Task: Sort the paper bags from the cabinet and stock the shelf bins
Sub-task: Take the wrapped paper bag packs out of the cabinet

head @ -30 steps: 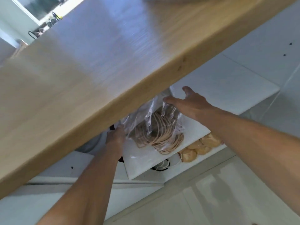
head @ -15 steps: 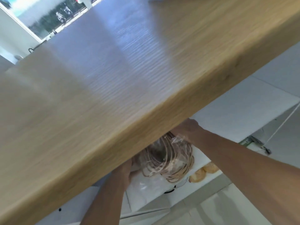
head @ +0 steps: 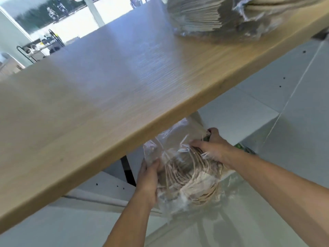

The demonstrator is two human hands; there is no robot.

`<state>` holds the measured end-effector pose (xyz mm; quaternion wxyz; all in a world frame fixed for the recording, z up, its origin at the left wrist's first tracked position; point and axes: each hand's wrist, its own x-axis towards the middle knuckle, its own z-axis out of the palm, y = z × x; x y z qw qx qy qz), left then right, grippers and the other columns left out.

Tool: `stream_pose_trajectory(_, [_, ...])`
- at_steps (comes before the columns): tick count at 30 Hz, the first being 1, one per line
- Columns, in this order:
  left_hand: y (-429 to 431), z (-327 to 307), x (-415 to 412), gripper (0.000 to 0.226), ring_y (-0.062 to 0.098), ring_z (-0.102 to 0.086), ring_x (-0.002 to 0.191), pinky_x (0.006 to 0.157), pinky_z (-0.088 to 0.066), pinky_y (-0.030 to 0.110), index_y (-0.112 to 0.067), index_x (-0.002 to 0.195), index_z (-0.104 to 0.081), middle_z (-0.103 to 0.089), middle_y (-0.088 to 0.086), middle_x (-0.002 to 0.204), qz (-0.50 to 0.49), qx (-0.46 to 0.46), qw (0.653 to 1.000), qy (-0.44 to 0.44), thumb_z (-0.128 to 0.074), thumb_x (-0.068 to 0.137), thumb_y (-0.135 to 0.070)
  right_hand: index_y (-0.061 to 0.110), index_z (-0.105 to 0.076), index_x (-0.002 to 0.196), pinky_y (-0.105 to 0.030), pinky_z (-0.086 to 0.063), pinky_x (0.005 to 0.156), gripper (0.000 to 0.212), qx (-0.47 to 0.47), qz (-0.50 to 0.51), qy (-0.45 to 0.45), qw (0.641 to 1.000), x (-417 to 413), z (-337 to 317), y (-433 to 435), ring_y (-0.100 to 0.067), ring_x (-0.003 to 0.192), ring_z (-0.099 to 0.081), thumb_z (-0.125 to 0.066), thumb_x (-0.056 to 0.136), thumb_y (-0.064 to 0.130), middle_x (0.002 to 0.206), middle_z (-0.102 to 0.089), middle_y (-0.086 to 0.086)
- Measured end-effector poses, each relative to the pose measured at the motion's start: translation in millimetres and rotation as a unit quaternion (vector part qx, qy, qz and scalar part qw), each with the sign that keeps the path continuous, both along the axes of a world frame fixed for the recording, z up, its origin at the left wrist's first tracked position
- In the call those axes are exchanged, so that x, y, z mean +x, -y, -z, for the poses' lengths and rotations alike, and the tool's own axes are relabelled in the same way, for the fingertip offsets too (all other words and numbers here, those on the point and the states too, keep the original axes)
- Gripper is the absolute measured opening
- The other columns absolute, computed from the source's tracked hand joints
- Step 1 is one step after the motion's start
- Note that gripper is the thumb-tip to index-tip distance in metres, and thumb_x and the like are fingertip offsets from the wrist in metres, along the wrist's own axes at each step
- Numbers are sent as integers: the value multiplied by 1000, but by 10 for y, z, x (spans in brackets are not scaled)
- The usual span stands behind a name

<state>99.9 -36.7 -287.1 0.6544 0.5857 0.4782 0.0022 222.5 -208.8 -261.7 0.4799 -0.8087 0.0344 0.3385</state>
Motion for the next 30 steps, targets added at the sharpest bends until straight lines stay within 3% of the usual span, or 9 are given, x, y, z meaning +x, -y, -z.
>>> stream_pose_trajectory(2, [132, -45, -104, 31, 37, -66, 105, 85, -56, 50, -34, 124, -59, -71, 4, 114, -2, -10, 1000, 13, -59, 92, -35, 16, -19, 144, -36, -46, 85, 90, -14, 2, 19, 1000, -138, -133, 130, -31, 106, -55, -70, 78, 52, 123, -54, -11])
stream_pose_trajectory(5, [344, -158, -246, 26, 43, -65, 104, 62, -53, 30, -28, 122, -59, -72, 11, 112, -20, -34, 998, 45, -56, 96, -29, 19, -20, 143, -37, -47, 92, 91, -38, 5, 44, 998, -308, -309, 284, -32, 110, -56, -69, 75, 55, 125, -56, -9])
stream_pose_trajectory(10, [638, -380, -401, 30, 25, -73, 82, 52, -56, 31, -27, 127, -55, -73, 8, 108, -48, -69, 991, 103, -53, 98, -19, 24, -17, 145, -38, -45, 97, 96, -26, 24, 61, 998, -503, -490, 498, -30, 115, -54, -70, 72, 54, 133, -54, -8])
stream_pose_trajectory(15, [749, -466, -627, 40, 28, -73, 90, 68, -60, 44, -30, 135, -52, -72, 8, 114, -68, -71, 988, 116, -56, 96, -22, 31, -14, 146, -42, -43, 101, 91, -9, 17, 64, 998, -763, -668, 616, -29, 116, -55, -69, 76, 52, 135, -52, -6])
stream_pose_trajectory(19, [1001, -768, -809, 45, 26, -75, 81, 65, -59, 41, -34, 138, -48, -76, 5, 100, -63, -75, 987, 125, -57, 96, -20, 27, -19, 145, -44, -41, 104, 87, -8, 33, 67, 997, -995, -951, 887, -30, 119, -54, -70, 78, 49, 138, -51, -6])
stream_pose_trajectory(23, [1366, -1132, -1048, 38, 26, -73, 92, 83, -58, 50, -31, 131, -55, -74, 4, 110, -51, -59, 989, 127, -59, 95, -21, 25, -26, 143, -39, -44, 98, 81, -1, 52, 83, 995, -1274, -1343, 1258, -25, 110, -57, -71, 79, 45, 125, -59, 0])
stream_pose_trajectory(28, [1825, -1554, -1344, 31, 25, -72, 84, 76, -59, 40, -25, 124, -60, -73, 9, 108, -51, -58, 988, 131, -60, 94, -20, 22, -28, 143, -37, -45, 95, 82, 1, 60, 97, 993, -1598, -1776, 1704, -23, 104, -58, -72, 78, 43, 114, -60, 1])
stream_pose_trajectory(30, [2033, -1739, -1488, 31, 27, -70, 89, 81, -58, 42, -27, 124, -61, -72, 10, 111, -48, -59, 989, 127, -62, 93, -21, 20, -29, 143, -35, -44, 93, 82, 1, 64, 107, 992, -1752, -1971, 1906, -23, 102, -57, -73, 78, 41, 111, -59, 1])
